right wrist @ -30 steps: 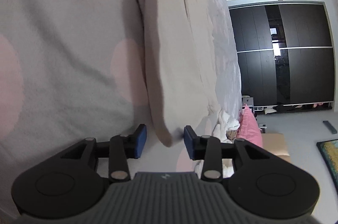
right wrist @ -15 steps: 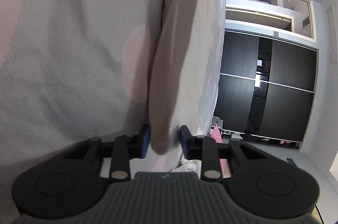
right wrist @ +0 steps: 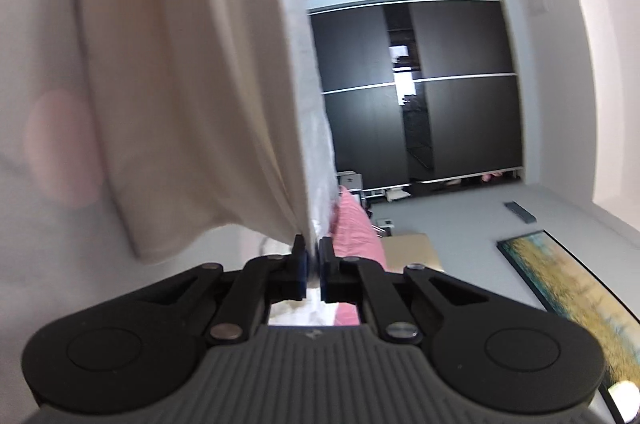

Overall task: Fold clothes
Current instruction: 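Lift the held sweater edge with both grippers and fold it over the body, then open both grippers and release the folded cream sweater onto the bed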

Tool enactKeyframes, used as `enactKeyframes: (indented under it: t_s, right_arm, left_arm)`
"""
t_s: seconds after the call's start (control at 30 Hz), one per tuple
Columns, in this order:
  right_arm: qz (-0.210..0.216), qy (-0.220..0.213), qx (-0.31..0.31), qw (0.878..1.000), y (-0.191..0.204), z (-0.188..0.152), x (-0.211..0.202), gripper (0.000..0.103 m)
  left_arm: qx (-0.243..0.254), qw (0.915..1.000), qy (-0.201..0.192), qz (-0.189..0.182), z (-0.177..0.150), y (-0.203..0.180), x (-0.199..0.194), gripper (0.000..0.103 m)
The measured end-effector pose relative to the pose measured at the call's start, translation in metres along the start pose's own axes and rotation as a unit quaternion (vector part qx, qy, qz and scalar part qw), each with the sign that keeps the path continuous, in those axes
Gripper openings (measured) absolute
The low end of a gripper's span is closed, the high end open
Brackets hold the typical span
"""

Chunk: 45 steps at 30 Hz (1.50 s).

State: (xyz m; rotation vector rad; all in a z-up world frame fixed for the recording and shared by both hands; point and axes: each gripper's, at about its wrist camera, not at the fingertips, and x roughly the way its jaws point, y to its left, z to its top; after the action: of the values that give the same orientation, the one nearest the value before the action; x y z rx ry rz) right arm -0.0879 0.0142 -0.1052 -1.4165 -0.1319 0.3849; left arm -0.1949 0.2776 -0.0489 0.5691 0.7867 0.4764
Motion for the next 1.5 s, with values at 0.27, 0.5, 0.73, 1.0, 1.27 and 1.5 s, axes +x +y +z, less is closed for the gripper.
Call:
enactKeyframes:
  t_s: [0.27,0.5,0.73,1.0,1.27,1.5]
  right_arm:
    - [-0.044,0.013,0.068,0.997,-0.059,0.015,0.016,0.005]
    - [-0.030,0.012,0.090,0.995,-0.093,0.030,0.063,0.005]
    - [0.000,0.022,0.089,0.996,-0.098,0.050,0.141,0.005]
    - [0.046,0.044,0.101,0.993,-0.069,0.066,0.230,0.005]
    - [0.097,0.058,0.095,0.989,-0.010,0.073,0.296,0.005]
    - [0.136,0.073,0.110,0.982,0.028,0.076,0.332,0.006]
  left_arm:
    - [-0.019,0.9987,-0.045,0.014,0.032,0.037,-0.013,0.003]
    - [-0.010,0.9993,-0.037,0.003,0.066,0.064,0.022,0.003]
    - [-0.006,0.9998,-0.014,-0.013,0.096,0.078,0.090,0.003]
    - [0.026,0.9991,0.018,-0.028,0.110,0.068,0.180,0.003]
    - [0.043,0.9961,0.057,-0.051,0.100,0.044,0.259,0.003]
    - [0.044,0.9935,0.078,-0.070,0.086,0.027,0.299,0.003]
